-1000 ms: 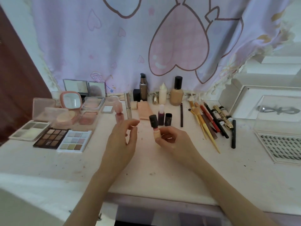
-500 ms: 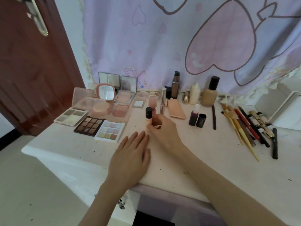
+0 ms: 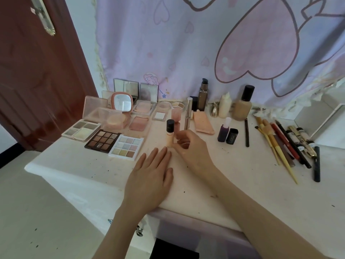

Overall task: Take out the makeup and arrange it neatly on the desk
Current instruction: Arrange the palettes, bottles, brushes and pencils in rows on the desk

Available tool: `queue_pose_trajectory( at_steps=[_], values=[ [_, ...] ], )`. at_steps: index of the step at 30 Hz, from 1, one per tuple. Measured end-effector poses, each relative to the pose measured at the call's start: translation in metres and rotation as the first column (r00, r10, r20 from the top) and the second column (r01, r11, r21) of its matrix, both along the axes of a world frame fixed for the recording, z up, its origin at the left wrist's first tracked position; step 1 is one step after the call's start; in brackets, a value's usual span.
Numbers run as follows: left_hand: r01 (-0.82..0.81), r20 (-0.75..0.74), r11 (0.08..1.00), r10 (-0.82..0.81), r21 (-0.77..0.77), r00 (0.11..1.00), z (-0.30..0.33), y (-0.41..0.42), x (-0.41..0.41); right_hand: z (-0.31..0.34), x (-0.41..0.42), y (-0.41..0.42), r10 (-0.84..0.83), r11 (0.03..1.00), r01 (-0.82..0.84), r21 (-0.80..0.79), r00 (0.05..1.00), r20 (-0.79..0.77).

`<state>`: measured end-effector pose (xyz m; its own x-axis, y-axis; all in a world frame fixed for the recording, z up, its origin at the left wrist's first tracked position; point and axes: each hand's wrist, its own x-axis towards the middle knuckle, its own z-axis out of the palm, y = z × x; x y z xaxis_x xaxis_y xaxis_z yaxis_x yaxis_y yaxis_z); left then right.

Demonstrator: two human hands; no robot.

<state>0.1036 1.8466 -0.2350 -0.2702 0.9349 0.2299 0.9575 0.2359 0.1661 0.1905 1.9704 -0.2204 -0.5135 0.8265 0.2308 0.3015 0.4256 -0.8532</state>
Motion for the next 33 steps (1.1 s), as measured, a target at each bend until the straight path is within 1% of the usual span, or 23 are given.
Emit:
queue_pose_trajectory(
  at_steps=[4,8,11,15,19,22,24,26,29,31,33],
  values=[
    [0.037,-0.040,0.997,-0.040,-0.069,0.998,0.000,-0.004,0.001,-0.001,0.030,-0.005,-0.025,0.999,0.024,0.049,1.000,0.013],
    [0.191,0.002,0.973,-0.193,-0.127,0.981,0.007,-0.007,0.014,0.000,0.074,-0.008,-0.051,0.990,0.045,0.137,0.998,0.041],
    [0.309,-0.030,0.939,-0.317,-0.150,0.948,0.008,0.007,0.031,0.008,0.105,-0.002,-0.130,0.973,0.116,0.199,0.990,0.057],
    [0.424,-0.004,0.889,-0.432,-0.173,0.902,0.008,0.037,0.063,0.021,0.149,0.016,-0.262,0.935,0.240,0.261,0.964,0.052],
    [0.489,0.018,0.854,-0.494,-0.179,0.869,0.005,0.065,0.092,0.027,0.193,0.041,-0.466,0.850,0.439,0.292,0.884,0.030],
    [0.516,0.016,0.838,-0.522,-0.178,0.853,0.003,0.085,0.112,0.024,0.220,0.061,-0.606,0.771,0.561,0.302,0.791,0.079],
    [0.525,0.018,0.832,-0.530,-0.178,0.848,0.003,0.098,0.122,0.023,0.234,0.075,-0.675,0.721,0.608,0.333,0.725,0.138],
    [0.529,0.028,0.833,-0.532,-0.164,0.847,0.005,0.111,0.132,0.023,0.241,0.088,-0.704,0.707,0.630,0.321,0.673,0.228],
    [0.530,0.041,0.840,-0.529,-0.117,0.848,0.007,0.127,0.143,0.024,0.241,0.100,-0.686,0.726,0.630,0.275,0.634,0.357],
    [0.525,0.064,0.847,-0.522,-0.077,0.851,0.006,0.132,0.146,0.022,0.241,0.101,-0.682,0.726,0.639,0.255,0.618,0.392],
    [0.523,0.091,0.851,-0.518,-0.045,0.850,0.005,0.133,0.146,0.019,0.243,0.100,-0.684,0.722,0.636,0.273,0.593,0.424]
  ],
)
